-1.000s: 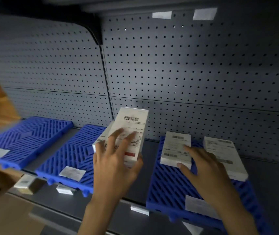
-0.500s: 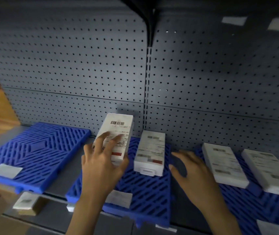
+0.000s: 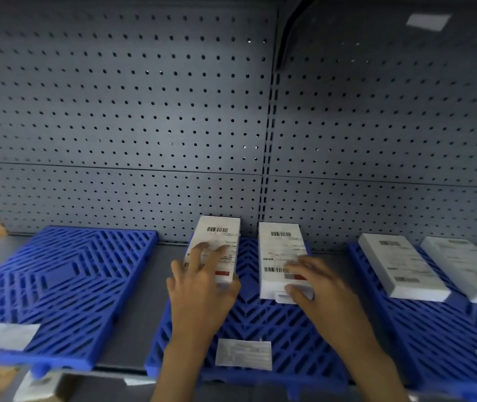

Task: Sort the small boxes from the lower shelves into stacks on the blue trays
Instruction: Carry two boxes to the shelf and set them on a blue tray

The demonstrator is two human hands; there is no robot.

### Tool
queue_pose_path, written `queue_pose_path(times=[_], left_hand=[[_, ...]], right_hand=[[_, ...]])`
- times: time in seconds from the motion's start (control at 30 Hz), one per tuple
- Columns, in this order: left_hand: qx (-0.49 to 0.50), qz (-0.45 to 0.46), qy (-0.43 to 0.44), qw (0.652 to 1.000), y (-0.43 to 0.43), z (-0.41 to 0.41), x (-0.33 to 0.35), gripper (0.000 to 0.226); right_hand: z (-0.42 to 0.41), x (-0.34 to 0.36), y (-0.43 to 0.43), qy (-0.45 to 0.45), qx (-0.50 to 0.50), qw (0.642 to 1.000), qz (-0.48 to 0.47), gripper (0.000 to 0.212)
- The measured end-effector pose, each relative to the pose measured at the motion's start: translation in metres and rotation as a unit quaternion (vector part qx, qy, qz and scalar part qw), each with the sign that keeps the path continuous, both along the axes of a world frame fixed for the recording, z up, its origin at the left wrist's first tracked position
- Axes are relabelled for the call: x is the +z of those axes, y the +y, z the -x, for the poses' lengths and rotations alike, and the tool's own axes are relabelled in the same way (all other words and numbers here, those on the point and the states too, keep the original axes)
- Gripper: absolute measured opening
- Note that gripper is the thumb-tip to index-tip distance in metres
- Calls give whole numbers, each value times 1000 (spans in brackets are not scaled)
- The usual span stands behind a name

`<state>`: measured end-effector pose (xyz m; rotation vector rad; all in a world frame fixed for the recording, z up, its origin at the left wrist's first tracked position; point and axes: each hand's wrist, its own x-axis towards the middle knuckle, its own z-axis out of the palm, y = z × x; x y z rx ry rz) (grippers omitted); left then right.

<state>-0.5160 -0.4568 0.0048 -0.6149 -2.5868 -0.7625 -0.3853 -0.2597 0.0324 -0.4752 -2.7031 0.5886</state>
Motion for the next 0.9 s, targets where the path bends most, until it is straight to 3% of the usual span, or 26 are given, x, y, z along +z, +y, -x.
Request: queue_pose_path(times=[0.43,0.9], left_hand=[[5,8,-14,1000,4,9,-15,69],[-32,94,11,995,-21,-6,-5,78]], right_hand=[[4,-8,-1,11,-10,1000,14,28],[-29,-1,-26,31,-22,996,-82,39]])
